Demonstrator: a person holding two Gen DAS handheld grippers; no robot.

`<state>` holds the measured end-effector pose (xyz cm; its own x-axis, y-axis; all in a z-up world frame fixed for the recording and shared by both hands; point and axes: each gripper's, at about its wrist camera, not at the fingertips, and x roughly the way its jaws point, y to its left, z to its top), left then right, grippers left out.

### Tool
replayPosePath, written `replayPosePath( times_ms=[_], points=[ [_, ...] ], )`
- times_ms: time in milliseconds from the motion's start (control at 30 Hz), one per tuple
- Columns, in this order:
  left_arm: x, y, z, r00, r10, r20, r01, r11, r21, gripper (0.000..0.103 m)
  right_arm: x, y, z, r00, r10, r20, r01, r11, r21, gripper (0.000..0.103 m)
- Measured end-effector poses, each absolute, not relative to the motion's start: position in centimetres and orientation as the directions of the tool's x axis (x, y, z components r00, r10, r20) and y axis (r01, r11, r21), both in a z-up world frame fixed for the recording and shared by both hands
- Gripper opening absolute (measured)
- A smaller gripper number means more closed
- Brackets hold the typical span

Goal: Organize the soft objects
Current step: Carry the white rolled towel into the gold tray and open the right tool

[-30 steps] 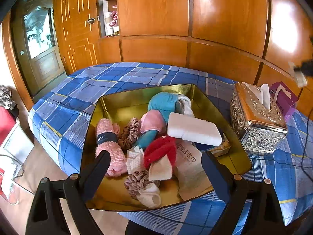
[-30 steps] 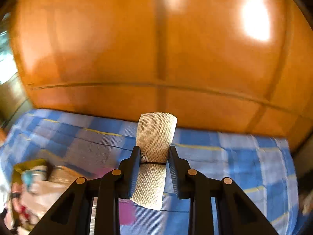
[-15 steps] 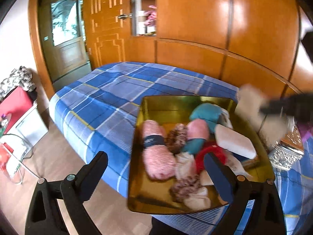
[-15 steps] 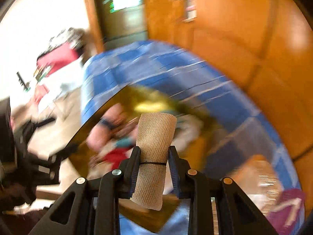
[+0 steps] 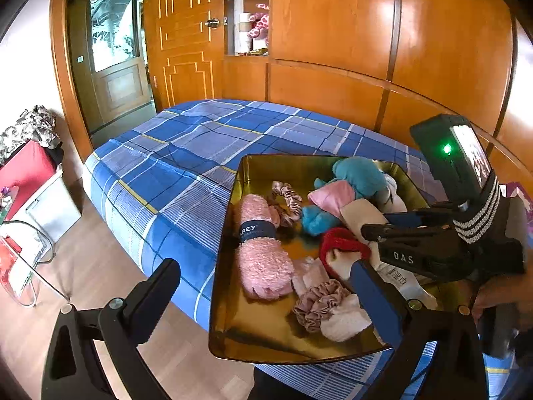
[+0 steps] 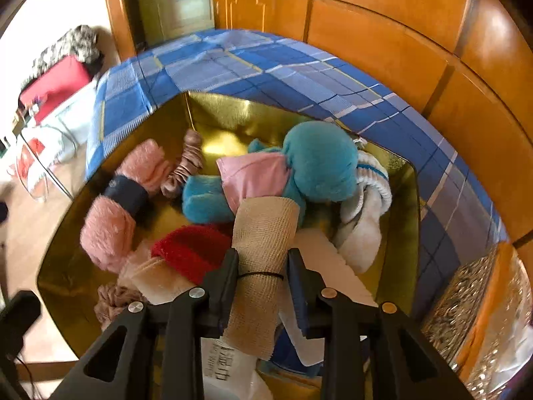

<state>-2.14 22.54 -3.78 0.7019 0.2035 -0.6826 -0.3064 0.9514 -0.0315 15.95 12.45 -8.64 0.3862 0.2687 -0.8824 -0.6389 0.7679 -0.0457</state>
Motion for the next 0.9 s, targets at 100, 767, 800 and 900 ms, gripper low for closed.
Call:
replayPosePath(
  times_ms=[100, 767, 800, 900],
  points=[
    [-2.2, 22.5, -3.5, 0.706, 0.204, -0.678, -0.311, 0.950, -0.038, 0.103, 15.4, 12.1, -8.0, 0.399, 0.282, -0.872, -0.637, 0.770, -0.042, 0.035],
    [-2.8, 19.9, -2.4, 0.722, 0.228, -0.653, -0.298, 0.955, 0.004, 0.103, 10.7, 6.9, -4.0, 0.602, 0.251, -0.758, -0.468, 0.880, -0.080, 0.062],
    [-2.8, 19.6, -2.4, 0.724, 0.231, -0.650, -0.298, 0.954, 0.006, 0.103, 10.3, 6.5, -3.7, 0.615, 0.251, -0.747, -0.457, 0.886, -0.078, 0.063],
    [-3.0, 19.0, -2.0, 0.734, 0.232, -0.638, -0.298, 0.955, 0.005, 0.103, 9.1, 5.3, -2.8, 0.655, 0.233, -0.719, -0.411, 0.908, -0.080, 0.063]
  ],
)
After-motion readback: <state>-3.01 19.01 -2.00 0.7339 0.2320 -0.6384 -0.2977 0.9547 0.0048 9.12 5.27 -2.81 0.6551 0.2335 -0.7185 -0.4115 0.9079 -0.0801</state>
